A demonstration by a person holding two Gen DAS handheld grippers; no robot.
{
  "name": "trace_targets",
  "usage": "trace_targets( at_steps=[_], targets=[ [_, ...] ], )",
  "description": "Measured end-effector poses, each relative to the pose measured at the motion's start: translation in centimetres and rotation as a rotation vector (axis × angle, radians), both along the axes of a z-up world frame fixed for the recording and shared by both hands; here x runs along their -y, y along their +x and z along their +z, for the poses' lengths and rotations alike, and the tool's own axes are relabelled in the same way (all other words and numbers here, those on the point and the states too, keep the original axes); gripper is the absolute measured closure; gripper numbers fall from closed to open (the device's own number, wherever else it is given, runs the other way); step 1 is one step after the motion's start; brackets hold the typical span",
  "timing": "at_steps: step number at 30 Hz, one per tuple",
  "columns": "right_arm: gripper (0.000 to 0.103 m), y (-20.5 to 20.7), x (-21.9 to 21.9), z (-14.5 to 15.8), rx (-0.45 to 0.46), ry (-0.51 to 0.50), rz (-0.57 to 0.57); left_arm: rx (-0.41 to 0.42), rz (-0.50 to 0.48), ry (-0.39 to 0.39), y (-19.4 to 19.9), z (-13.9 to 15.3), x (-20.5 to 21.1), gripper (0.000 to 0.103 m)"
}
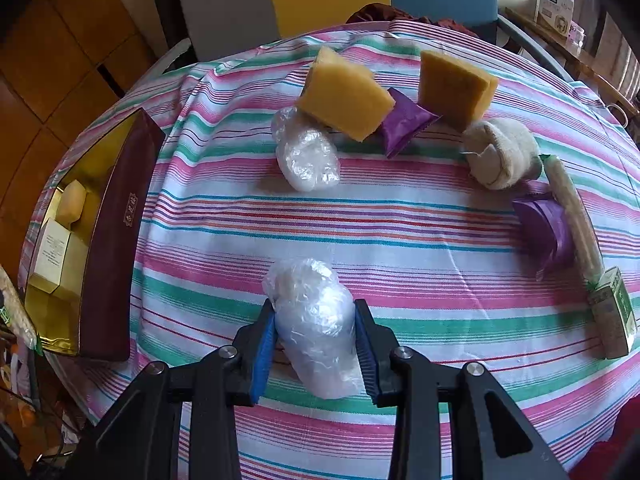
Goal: Organize objects
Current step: 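Grasp the yellow snack bag with the left tool and drop it in the tray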
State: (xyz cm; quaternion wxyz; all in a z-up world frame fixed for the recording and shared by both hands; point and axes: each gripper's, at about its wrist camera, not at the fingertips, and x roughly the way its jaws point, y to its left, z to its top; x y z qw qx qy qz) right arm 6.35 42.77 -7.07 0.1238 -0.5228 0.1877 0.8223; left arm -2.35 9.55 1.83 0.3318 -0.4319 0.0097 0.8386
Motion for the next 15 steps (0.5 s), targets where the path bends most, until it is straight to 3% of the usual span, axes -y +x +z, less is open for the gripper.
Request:
trace_targets(
  at_steps=[7,15],
  targets=[
    [0.067,0.0,0.1,0.1,-0.005,0.001,0.008,0.035,0.026,-0.176,-3.2,-2.5,2.4,0.071],
    [0.067,0.0,-0.1,0.1,-0.003,0.001,-0.002,0.089,-0.039,-0.368,-4.9,-5.8,1.9,0.071]
  ],
)
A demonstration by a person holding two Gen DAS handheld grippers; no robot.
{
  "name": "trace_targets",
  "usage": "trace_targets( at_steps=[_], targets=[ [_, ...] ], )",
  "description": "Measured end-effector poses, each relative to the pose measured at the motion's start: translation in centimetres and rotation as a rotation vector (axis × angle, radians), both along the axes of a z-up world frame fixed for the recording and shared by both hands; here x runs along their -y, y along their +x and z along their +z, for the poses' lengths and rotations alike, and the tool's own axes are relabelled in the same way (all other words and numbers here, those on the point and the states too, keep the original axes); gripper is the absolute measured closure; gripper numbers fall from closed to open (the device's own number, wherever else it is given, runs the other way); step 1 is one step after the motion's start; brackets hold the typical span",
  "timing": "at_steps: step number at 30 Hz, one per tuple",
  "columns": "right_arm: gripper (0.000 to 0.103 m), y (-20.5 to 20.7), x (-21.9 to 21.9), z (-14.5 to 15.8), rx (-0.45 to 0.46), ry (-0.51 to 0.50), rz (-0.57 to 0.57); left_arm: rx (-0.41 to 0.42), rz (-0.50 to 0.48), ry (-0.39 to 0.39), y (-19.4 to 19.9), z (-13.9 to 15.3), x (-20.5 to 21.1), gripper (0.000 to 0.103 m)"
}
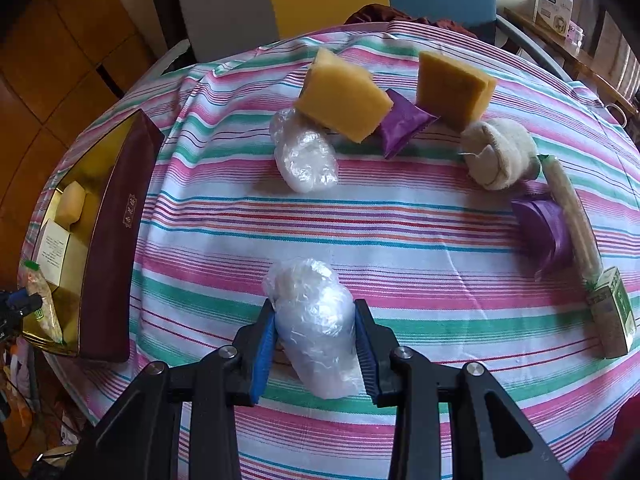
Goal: Organize objects
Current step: 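Grasp the yellow snack bag with the left tool and drop it in the tray, then carry the plastic-wrapped bundle in the right tool and release it in the tray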
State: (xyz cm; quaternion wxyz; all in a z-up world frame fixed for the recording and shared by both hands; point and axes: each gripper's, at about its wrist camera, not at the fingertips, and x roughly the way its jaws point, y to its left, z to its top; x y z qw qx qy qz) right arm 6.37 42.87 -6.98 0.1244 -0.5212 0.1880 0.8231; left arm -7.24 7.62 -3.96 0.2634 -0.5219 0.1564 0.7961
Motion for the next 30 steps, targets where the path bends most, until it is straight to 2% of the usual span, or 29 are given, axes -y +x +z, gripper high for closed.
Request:
trace_targets(
  at_steps=[6,11,14,16,18,26,30],
  targets=[
    [0.067,-0.1,0.0,-0.1,0.000,0.003,0.000,0.016,0.019,-0.038,-1.1,-1.7,0.2,0.070],
    [0.067,-0.1,0.0,-0.2,0.009,0.009,0.002,0.005,0.052,-0.017,-1.1,-2.0,0.7,0.068],
    [0.067,-0.1,0.0,-0.2,0.010,0.012,0.003,-0.010,0.098,0.007,-0.9,-1.8,1.3,0.062],
    [0.067,-0.1,0.1,-0.2,0.011,0.011,0.002,-0.026,0.133,0.028,-0.6,-1.6,1.7,0.053],
    [0.067,-0.2,0.2,-0.2,0.014,0.010,0.005,-0.039,0.166,0.053,-0.2,-1.3,2.2,0.053],
    [0.067,-0.2,0.6,-0.4,0.027,0.026,0.016,-0.215,0.258,0.091,2.3,1.5,3.1,0.049],
    [0.067,-0.2,0.7,-0.5,0.033,0.033,0.021,-0.300,0.271,0.096,3.2,3.1,3.4,0.048]
  ],
)
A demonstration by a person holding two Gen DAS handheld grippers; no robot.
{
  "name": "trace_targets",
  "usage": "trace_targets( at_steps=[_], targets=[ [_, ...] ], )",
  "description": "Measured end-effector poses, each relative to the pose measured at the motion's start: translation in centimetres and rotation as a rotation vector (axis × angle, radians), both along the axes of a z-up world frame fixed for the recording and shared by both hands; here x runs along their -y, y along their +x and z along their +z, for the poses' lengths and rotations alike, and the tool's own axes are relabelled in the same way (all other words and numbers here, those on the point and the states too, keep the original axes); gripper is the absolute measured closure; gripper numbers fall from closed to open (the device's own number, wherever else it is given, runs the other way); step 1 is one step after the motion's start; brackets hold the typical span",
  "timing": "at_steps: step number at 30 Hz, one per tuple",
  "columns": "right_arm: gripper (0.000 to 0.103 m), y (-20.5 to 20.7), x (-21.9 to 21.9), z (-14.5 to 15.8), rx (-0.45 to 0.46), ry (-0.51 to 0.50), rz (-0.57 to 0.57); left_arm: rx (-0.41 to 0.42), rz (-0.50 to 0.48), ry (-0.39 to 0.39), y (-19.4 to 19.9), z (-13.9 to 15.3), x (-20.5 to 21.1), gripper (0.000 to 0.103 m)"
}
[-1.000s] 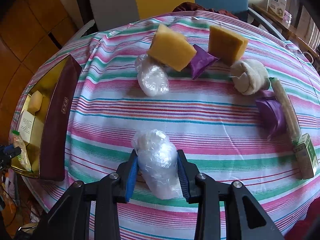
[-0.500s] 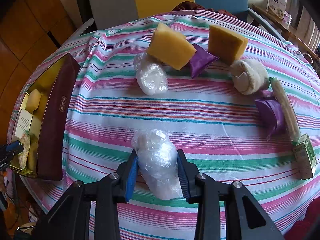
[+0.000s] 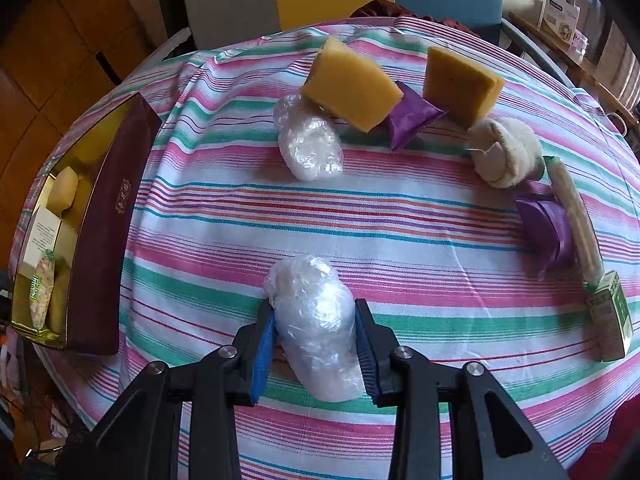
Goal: Organize objects
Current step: 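Carry the plastic-wrapped bundle in the right tool and release it in the tray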
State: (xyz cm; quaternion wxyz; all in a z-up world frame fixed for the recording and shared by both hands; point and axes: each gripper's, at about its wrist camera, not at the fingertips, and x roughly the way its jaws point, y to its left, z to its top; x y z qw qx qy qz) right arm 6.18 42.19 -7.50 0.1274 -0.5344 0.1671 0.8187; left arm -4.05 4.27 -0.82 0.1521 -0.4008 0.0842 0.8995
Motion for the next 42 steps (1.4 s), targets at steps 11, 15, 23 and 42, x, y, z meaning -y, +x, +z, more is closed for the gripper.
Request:
trace_targets(
  at_steps=[11,15,23,42],
  targets=[
    [0.067,0.1,0.0,-0.2,0.012,0.023,0.003,-0.064,0.016,0.016,0.9,1.6,-0.2,0.044],
    [0.067,0.4,-0.3,0.2,-0.001,0.018,-0.014,-0.068,0.018,0.015,1.1,1.6,-0.3,0.041],
    [0.067,-0.8,2.5,3.6,-0.112,-0.061,0.010,-0.086,0.029,0.026,1.2,2.0,0.4,0.037],
    [0.067,-16.8,21.0,4.6,-0.106,-0.243,0.370,-0.075,0.213,0.089,0.3,1.6,7.7,0.030]
  ],
)
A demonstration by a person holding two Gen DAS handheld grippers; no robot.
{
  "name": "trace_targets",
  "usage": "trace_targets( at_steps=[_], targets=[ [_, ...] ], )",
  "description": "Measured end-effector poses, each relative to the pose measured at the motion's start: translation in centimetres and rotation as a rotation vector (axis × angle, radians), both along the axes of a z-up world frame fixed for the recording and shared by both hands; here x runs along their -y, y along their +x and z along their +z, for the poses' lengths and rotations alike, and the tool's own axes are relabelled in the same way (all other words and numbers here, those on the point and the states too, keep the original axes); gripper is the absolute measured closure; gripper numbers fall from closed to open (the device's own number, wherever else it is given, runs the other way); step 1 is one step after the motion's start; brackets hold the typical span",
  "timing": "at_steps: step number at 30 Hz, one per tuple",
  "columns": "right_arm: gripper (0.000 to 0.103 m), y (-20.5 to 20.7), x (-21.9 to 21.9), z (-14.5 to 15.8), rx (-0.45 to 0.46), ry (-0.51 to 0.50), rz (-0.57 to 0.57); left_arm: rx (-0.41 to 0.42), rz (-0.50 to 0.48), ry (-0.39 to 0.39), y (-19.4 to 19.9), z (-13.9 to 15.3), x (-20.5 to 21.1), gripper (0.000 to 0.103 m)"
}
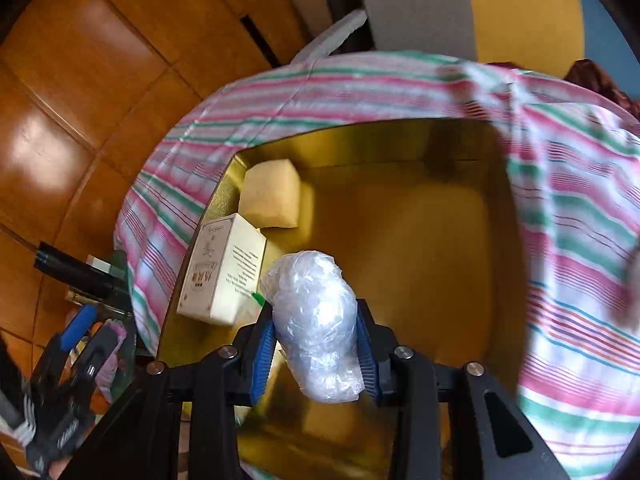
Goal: Organize objects
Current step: 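Carry the plastic-wrapped bundle in the right tool and release it in the tray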
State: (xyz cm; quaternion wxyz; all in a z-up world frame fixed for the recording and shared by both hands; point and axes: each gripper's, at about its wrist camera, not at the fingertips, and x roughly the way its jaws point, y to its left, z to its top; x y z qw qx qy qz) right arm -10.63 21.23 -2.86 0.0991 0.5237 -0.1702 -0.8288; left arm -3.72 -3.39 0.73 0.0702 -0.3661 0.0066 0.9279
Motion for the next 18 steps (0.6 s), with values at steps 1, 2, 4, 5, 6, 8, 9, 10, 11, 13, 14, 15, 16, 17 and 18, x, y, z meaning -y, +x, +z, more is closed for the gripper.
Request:
trace_targets(
  at_steps=[1,2,4,5,6,8,9,10,11,13,14,15,16,17,18],
  targets=[
    [0.067,-0.8,0.7,-0.5,0.012,0.003,0.001,0.005,0.008,0.003,0.0,-0.2,0.3,0.030],
    [0.067,-1.5,1.3,-1.0,0.023,0.001,0.003,0.010,0.018,0.006,-0.1,-0.4,0.7,0.030],
    [0.065,-2.7,2.2,-2.0,0.046,0.004,-0.002,0.019,0.025,0.010,-0.2,-0.7,1.1,0.030],
    [0.065,-3.0,2.3,-2.5,0.060,0.004,-0.012,0.024,0.029,0.010,-0.3,-0.9,1.2,0.030],
    [0.065,-3.4,2.5,-2.9,0.069,-0.003,-0.017,0.029,0.034,0.012,-0.4,-1.1,1.4,0.030],
    [0.061,-4.1,2.7,-3.5,0.081,-0.037,-0.023,0.037,0.037,0.015,-0.5,-1.5,1.6,0.028],
    [0.056,-4.4,2.8,-3.8,0.089,-0.061,-0.028,0.041,0.039,0.015,-0.6,-1.6,1.6,0.028],
    [0.054,-4.5,2.9,-4.1,0.094,-0.086,-0.034,0.046,0.039,0.017,-0.6,-1.8,1.6,0.028],
    [0.052,-4.6,2.9,-4.2,0.094,-0.105,-0.039,0.050,0.036,0.019,-0.6,-1.9,1.6,0.028],
    [0.048,-4.5,3.0,-4.1,0.081,-0.109,-0.034,0.052,0.035,0.018,-0.6,-2.0,1.6,0.028],
    [0.048,-4.3,3.1,-4.0,0.075,-0.101,-0.034,0.052,0.035,0.019,-0.6,-2.1,1.5,0.028],
    [0.048,-4.0,3.0,-3.8,0.071,-0.093,-0.035,0.050,0.035,0.021,-0.6,-2.0,1.6,0.028],
    [0.048,-3.7,3.0,-3.5,0.062,-0.083,-0.035,0.048,0.036,0.022,-0.6,-1.9,1.6,0.028],
    [0.048,-3.2,2.9,-3.1,0.048,-0.068,-0.036,0.043,0.037,0.023,-0.6,-1.9,1.5,0.028],
    [0.048,-2.8,2.8,-2.6,0.031,-0.051,-0.038,0.041,0.038,0.022,-0.6,-1.8,1.5,0.027]
  ],
)
